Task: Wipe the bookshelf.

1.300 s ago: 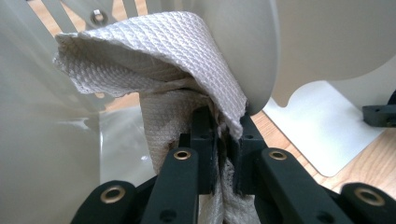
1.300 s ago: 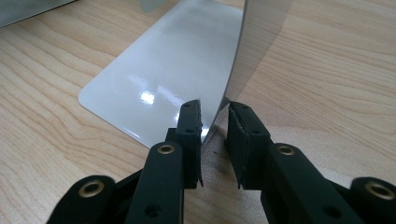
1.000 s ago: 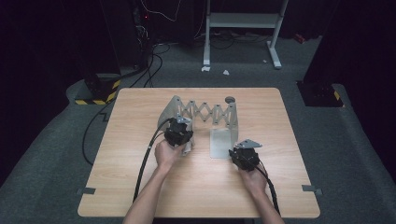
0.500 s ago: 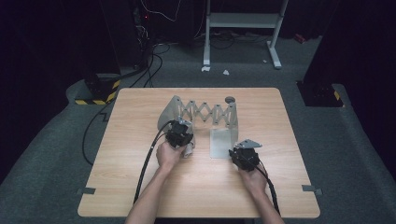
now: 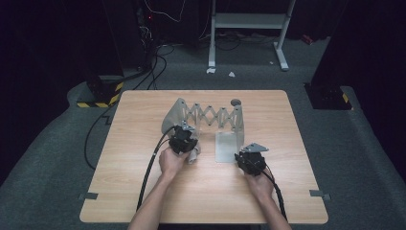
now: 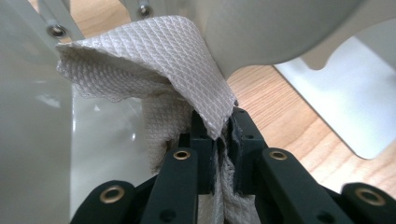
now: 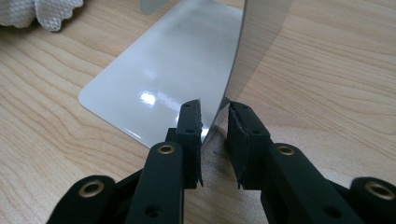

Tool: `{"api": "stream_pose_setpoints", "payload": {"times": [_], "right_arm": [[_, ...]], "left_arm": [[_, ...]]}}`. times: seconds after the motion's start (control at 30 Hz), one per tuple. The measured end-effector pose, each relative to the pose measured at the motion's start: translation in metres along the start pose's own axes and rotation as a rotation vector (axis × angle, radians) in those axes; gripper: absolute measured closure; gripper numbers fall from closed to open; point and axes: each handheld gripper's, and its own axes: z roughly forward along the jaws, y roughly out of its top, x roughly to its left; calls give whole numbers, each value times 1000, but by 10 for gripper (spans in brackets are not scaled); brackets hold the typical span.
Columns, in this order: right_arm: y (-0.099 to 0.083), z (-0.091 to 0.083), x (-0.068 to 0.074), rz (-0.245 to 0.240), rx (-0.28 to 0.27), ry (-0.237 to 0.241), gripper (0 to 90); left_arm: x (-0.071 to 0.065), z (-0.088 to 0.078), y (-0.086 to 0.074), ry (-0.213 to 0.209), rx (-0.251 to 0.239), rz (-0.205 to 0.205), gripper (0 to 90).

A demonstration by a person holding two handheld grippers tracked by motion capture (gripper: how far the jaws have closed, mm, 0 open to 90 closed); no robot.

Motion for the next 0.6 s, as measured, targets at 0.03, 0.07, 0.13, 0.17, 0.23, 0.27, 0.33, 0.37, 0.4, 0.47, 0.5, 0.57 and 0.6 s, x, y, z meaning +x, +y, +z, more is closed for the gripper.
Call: {"api": "stream_pose_setpoints", "payload": {"times": [0.03,0.07,0.13,0.17,0.23,0.27,0.33,0.37,0.4,0.47,0.5,0.57,0.6], "right_arm": [[0,0,0,1,0,0,751],[0,0,0,0,0,0,751],[0,0,0,0,0,0,751],[0,0,0,1,1,0,752],[0,0,0,0,0,0,751],[0,0,0,0,0,0,751],[0,0,0,0,0,0,752],[0,0,0,0,0,0,751],[0,0,0,-1,0,0,751],[0,0,0,-3,0,0,751],[0,0,0,-3,0,0,752],[0,0,0,0,0,0,751],[0,0,0,1,0,0,752]], "left_arm": [[0,-3,0,-2,-8,1,814],[-1,-6,1,-2,-15,2,814],[-3,-11,2,-2,-27,6,815],[-3,-13,3,-2,-35,10,814],[-6,-20,4,-5,-51,9,814],[-6,-20,4,-5,-51,9,814],[-8,-26,4,-5,-62,12,814],[-8,-27,5,-3,-65,14,814],[-9,-29,4,-3,-71,14,814],[-9,-34,4,-4,-80,13,814],[-10,-36,3,-5,-82,13,814],[-10,-39,2,-6,-84,15,814],[-11,-41,2,-4,-85,21,813]]}}
